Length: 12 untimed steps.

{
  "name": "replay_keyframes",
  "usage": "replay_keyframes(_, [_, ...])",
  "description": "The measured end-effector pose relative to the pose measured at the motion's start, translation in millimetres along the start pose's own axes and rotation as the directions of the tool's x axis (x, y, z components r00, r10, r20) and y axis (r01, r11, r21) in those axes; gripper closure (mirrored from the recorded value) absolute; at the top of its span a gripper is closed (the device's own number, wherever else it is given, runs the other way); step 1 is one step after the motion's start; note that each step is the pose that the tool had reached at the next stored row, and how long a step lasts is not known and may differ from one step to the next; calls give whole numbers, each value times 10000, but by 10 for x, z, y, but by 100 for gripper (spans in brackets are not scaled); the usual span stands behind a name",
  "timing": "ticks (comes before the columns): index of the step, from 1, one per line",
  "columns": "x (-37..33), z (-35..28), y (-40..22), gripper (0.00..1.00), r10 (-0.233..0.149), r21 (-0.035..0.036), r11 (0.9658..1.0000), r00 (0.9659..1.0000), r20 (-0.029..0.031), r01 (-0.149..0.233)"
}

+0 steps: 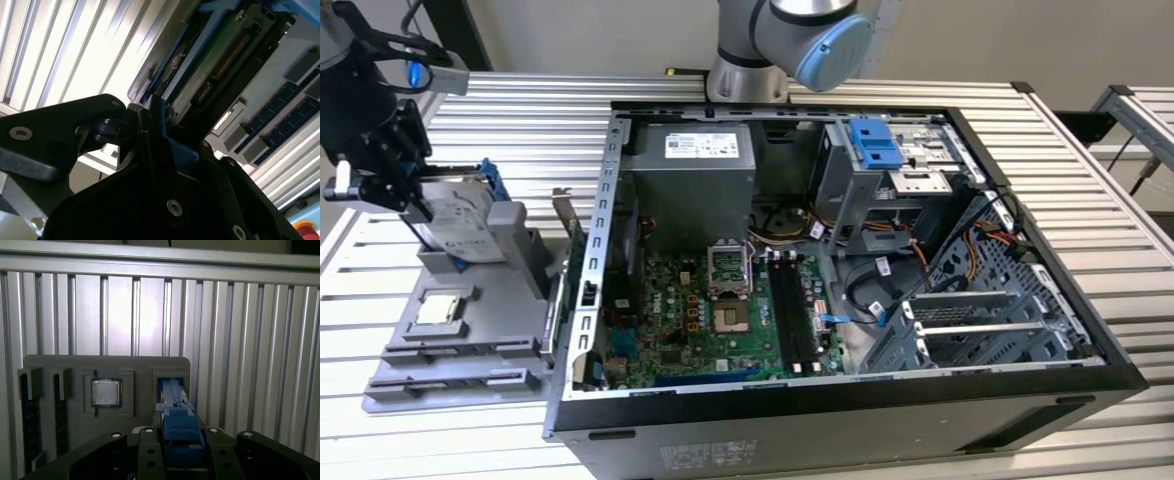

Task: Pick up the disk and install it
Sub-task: 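Pick up the disk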

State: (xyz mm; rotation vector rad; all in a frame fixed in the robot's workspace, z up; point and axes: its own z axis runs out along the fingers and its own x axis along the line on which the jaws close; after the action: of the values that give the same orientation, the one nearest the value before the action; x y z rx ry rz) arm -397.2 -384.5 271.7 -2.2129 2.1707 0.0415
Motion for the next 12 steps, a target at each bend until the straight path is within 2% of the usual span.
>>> replay_keyframes(11, [-1, -13, 0, 100, 0, 0, 10000, 10000, -2, 0])
replay_keyframes(12, [-5, -14, 0, 100, 1, -3, 10000, 10000, -22, -1])
